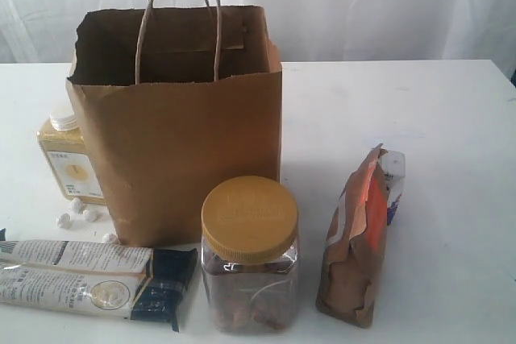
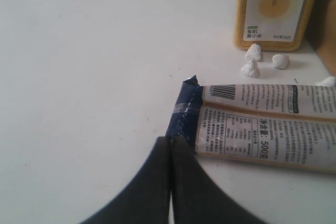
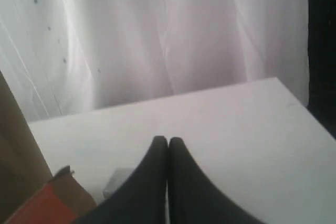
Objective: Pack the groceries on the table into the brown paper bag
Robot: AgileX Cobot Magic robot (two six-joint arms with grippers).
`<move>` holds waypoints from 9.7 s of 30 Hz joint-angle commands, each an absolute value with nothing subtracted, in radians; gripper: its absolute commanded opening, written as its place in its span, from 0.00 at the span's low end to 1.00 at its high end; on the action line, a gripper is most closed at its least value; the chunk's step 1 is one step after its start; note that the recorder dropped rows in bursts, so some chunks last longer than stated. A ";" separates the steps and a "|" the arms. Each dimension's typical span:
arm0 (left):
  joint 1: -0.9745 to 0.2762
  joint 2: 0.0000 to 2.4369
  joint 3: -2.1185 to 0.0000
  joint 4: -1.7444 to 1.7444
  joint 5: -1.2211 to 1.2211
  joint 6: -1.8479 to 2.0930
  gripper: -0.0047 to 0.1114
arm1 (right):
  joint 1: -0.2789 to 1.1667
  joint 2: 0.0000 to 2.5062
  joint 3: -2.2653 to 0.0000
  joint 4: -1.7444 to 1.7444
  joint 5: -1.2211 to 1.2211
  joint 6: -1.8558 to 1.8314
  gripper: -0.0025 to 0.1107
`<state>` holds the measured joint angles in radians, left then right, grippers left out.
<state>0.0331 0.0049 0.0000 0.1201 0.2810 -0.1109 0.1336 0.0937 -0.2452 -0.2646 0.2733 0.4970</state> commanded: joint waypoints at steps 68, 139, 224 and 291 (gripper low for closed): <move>0.035 0.000 0.000 0.119 0.270 -0.103 0.04 | -0.037 0.000 0.000 -0.031 0.340 0.023 0.02; 0.009 1.539 -1.364 -0.321 0.853 0.489 0.04 | -0.037 0.000 0.000 -0.028 0.342 0.023 0.02; -0.042 1.736 -1.356 -0.401 0.725 1.585 0.95 | -0.037 0.000 0.000 -0.028 0.342 0.023 0.02; -0.043 1.554 -1.357 0.068 0.812 0.284 0.04 | -0.037 0.000 0.000 -0.028 0.342 0.042 0.02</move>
